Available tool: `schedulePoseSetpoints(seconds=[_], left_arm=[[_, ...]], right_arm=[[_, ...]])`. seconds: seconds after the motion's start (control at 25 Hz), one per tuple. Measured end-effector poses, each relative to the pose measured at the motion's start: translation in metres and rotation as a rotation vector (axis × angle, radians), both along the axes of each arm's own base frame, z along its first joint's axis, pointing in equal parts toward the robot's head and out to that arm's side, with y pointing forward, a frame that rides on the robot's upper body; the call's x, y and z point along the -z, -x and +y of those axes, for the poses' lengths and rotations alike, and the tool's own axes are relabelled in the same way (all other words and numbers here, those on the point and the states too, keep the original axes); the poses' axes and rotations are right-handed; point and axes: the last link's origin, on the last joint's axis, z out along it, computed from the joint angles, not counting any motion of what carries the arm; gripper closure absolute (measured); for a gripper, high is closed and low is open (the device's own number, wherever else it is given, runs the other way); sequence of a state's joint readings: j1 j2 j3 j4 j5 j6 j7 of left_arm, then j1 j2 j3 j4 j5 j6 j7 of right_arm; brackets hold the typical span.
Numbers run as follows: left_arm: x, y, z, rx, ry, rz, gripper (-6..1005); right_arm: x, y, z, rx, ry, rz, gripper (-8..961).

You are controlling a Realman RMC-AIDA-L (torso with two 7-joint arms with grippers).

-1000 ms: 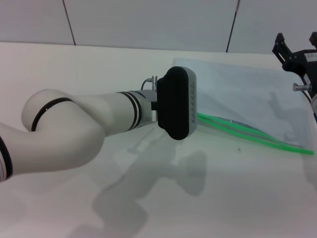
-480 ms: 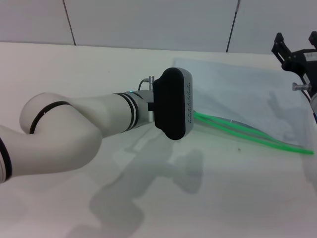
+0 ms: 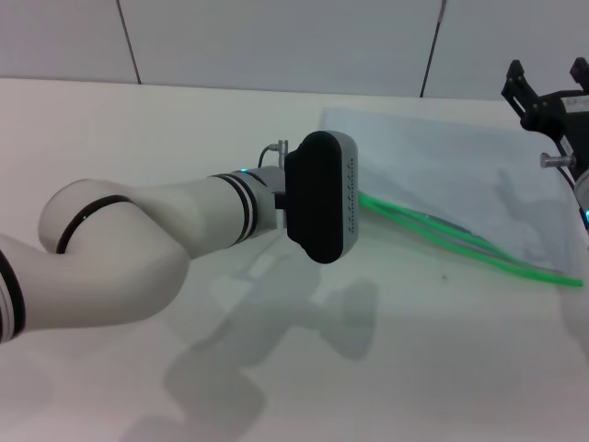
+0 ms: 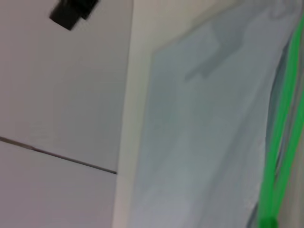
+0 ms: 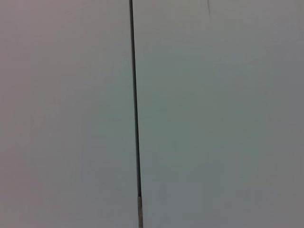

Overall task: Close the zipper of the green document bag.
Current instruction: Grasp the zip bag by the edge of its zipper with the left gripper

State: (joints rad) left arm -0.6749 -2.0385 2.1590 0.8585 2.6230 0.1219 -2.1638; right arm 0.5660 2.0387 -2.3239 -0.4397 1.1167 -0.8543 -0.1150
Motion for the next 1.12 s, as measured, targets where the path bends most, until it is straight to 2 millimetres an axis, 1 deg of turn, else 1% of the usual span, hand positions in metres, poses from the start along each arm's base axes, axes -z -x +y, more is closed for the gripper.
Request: schedulePoseSetpoints(seconds=[0.24, 0.44, 0.68, 0.88, 1.0, 1.12], left_arm=[[-0.002, 0.002, 0.002, 0.004, -0.022, -0.032, 626], [-0.001, 0.002, 0.002, 0.006, -0.020, -0.029, 635], [-0.003, 0.002, 0.002, 0.017, -0.032, -0.043, 741], [-0.003, 0.005, -0.003, 0.001, -0.035, -0.066, 896], [-0.003, 0.006, -0.008, -0.014, -0.034, -0.097, 909], [-0.005, 0.002, -0.013, -0.018, -0.034, -0.132, 923]], right_arm=[[0.000, 0.001, 0.000, -0.004, 0.001, 0.000, 96], [0.002, 0.003, 0.000, -0.012, 0.007, -0.003, 97], [0.005, 0.008, -0.001, -0.028, 0.018, 0.000, 98], [0.011, 0.015, -0.003, -0.037, 0.045, 0.027, 99], [0.013, 0.017, -0.002, -0.029, 0.082, 0.058, 100], [0.012, 0.018, -0.003, -0.060, 0.125, 0.091, 100]])
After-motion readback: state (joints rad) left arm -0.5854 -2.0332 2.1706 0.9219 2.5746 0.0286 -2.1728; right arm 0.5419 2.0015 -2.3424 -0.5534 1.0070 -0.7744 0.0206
